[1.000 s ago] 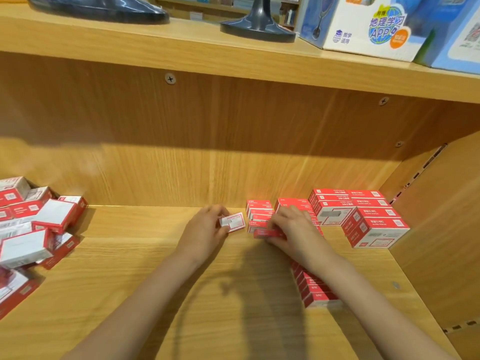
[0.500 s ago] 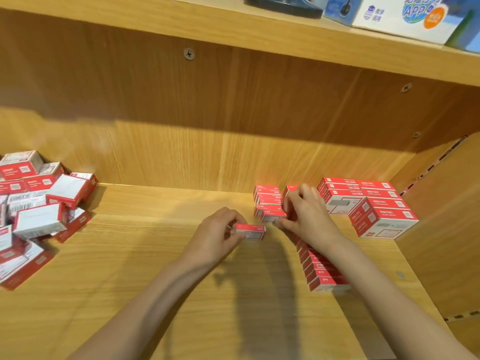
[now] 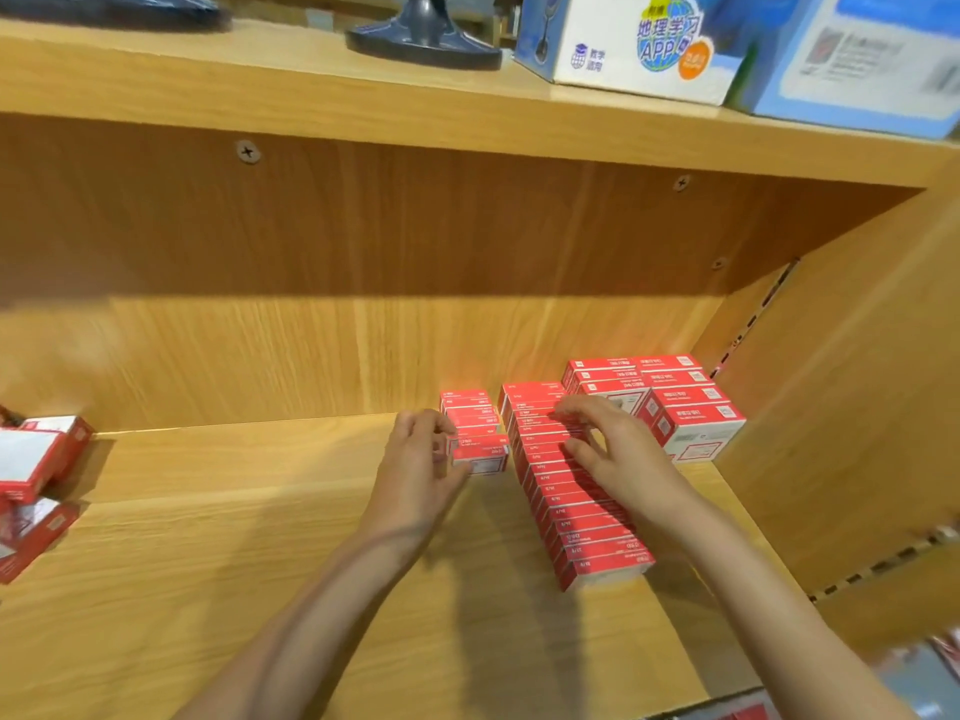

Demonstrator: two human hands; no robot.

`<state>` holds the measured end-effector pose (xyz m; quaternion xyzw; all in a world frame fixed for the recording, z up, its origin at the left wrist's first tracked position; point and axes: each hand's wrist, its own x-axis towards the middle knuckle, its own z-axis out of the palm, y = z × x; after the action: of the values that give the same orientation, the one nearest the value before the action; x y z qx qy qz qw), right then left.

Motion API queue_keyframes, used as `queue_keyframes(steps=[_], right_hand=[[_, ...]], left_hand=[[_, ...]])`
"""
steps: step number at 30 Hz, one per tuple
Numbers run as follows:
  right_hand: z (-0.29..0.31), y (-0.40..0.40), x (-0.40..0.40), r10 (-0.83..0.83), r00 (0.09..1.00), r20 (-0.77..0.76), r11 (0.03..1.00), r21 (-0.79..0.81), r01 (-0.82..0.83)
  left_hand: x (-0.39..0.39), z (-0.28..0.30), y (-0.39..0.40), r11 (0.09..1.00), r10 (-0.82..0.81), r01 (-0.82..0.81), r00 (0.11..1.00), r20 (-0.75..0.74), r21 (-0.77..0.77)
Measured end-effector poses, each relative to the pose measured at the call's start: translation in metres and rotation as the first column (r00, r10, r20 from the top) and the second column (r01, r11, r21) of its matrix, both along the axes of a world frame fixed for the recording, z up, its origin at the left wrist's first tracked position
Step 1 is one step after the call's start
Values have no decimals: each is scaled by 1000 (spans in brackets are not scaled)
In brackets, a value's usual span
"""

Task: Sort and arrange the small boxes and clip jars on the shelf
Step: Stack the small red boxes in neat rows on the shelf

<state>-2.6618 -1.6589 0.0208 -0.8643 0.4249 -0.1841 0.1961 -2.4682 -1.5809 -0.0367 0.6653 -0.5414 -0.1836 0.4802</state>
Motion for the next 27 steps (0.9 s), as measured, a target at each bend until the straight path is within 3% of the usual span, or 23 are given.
queue_keyframes(steps=[4,7,11,20,27], right_hand=[[-3,5,9,41,996,-81,999,2,-41],[-9,4,17,48,986,-160,999,-2,-49],[-18,-1,24,26,955,-295,1000,8,-24],[-29,4,20,26,992,-127,1000,20,-24],[-27,4,19,53,984,-171,997,-43,-61]], left_hand=[[-4,4,-11,999,-18,17,1000,25,31],[-11,-1,-16,983,-179,181,979,-94,9],[-16,-11,-20,974,-164,192,965,-207,123],[-22,-9,-27,941,-184,232,962,-203,247],[-33,-4,-31,945,-169,215,965,-199,245]])
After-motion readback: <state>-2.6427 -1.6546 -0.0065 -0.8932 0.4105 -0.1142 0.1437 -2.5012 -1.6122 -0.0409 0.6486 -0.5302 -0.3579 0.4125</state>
